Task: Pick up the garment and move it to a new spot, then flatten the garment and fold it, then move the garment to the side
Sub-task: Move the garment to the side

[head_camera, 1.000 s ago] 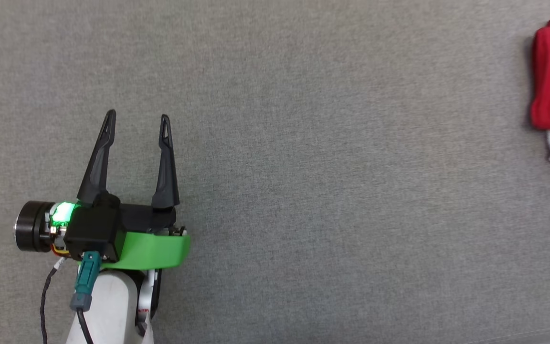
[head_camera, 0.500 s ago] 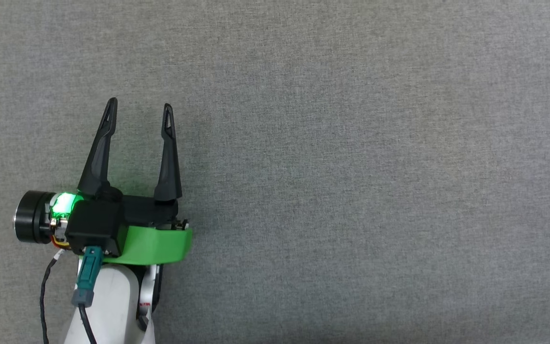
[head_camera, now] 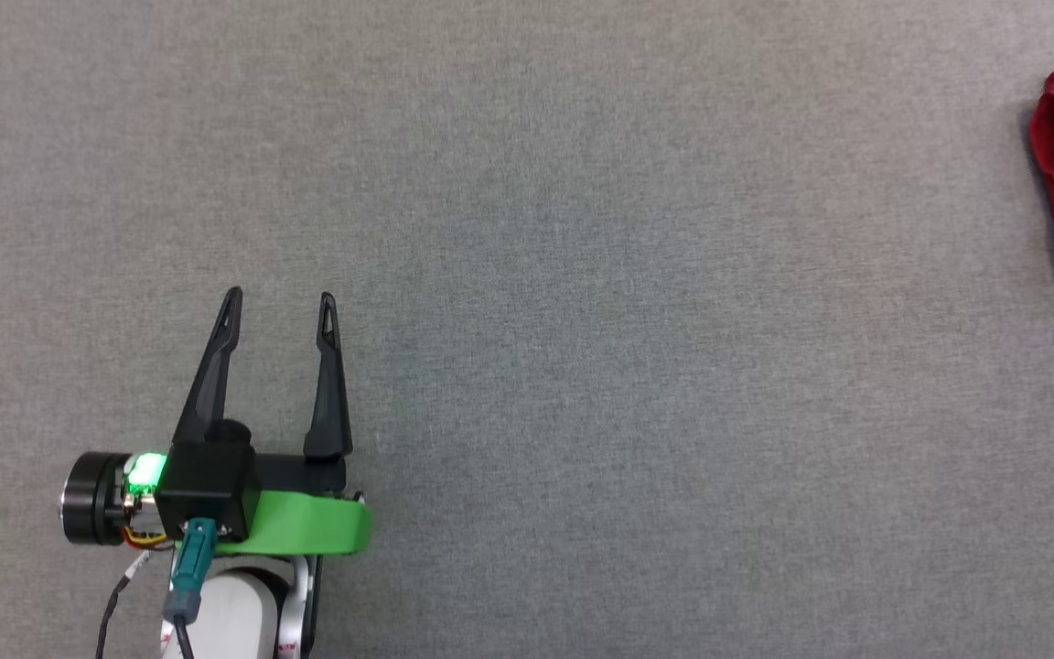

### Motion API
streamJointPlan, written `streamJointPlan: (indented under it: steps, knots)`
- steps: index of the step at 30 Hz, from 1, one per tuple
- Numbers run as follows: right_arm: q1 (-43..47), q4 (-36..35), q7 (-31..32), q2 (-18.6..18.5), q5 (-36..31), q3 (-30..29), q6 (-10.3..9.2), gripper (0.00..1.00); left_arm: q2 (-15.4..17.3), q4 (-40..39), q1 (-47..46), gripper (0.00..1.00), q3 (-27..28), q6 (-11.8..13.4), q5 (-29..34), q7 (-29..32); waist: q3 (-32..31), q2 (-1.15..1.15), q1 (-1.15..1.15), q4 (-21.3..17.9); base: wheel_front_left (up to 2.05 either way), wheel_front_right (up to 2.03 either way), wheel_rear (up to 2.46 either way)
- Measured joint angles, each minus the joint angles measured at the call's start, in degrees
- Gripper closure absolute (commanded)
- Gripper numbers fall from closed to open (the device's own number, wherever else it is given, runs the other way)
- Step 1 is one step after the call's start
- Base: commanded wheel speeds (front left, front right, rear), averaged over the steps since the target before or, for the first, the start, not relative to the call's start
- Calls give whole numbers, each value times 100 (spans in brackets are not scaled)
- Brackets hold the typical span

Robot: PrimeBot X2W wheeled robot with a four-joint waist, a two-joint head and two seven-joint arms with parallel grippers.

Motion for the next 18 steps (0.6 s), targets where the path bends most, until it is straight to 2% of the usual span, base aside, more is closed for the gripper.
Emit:
streamJointPlan:
  steps: [5,11,18]
  knots:
    - [402,-702,-407,459,-287,-335,0,0,-12,93,232,0,82,1,-49,0,-472,0,0,-18,0,0,0]
    - [1123,-1907,-539,1277,-725,-704,0,0,-45,211,475,0,156,0,-92,0,-1007,0,0,0,0,0,0]
    - [2017,-3029,-594,2214,-887,-803,0,0,-102,387,682,0,299,-25,-143,0,-1519,0,0,79,0,0,0]
